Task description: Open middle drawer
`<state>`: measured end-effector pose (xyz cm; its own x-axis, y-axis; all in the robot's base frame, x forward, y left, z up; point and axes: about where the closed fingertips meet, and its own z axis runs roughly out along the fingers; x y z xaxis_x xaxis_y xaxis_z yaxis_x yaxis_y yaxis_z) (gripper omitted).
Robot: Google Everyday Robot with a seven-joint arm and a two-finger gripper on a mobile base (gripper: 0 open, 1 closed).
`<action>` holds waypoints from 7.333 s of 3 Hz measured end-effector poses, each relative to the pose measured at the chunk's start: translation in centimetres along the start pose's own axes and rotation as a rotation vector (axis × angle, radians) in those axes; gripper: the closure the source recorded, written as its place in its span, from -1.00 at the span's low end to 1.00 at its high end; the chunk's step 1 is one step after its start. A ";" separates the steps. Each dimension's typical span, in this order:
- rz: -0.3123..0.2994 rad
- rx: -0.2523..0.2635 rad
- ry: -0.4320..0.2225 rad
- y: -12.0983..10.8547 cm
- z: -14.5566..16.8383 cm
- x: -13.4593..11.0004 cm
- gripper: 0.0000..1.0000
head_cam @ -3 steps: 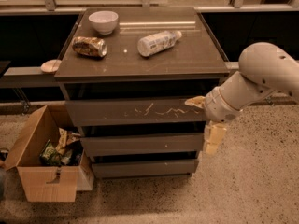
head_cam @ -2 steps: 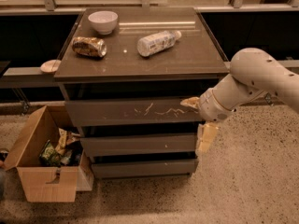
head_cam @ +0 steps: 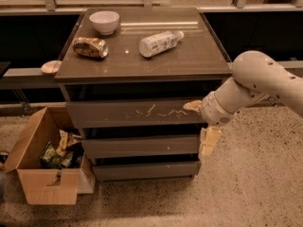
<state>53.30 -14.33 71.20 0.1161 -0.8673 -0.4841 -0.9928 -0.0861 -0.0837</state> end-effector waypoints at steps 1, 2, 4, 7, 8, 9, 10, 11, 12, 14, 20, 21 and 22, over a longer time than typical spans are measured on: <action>0.027 0.003 0.091 0.7 2.6 3.0 -1.00; 0.050 0.019 0.175 2.0 6.1 7.5 -1.00; 0.061 0.045 0.306 2.4 13.0 14.1 -1.00; 0.042 0.101 0.313 -0.6 17.4 16.3 -1.00; 0.034 0.130 0.313 -2.4 19.4 17.1 -1.00; 0.040 0.179 0.296 -4.2 20.2 17.5 -1.00; 0.035 0.215 0.287 -5.9 20.8 17.4 -1.00; 0.041 0.214 0.278 -7.3 22.2 17.6 -1.00; 0.054 0.188 0.254 -8.8 24.6 17.9 -1.00; 0.055 0.124 0.223 -9.9 27.9 18.0 -0.94; 0.062 0.106 0.204 -9.6 26.4 17.2 -1.00; 0.042 0.040 0.187 -7.7 26.4 17.4 -1.00; 0.019 -0.060 0.191 -4.0 25.3 17.5 -1.00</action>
Offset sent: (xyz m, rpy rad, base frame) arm -0.0152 -0.0676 -0.1540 -0.2660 -0.0303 -0.1204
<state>60.07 -16.76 40.97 0.0954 -0.9457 -0.3108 -0.9954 -0.0933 -0.0214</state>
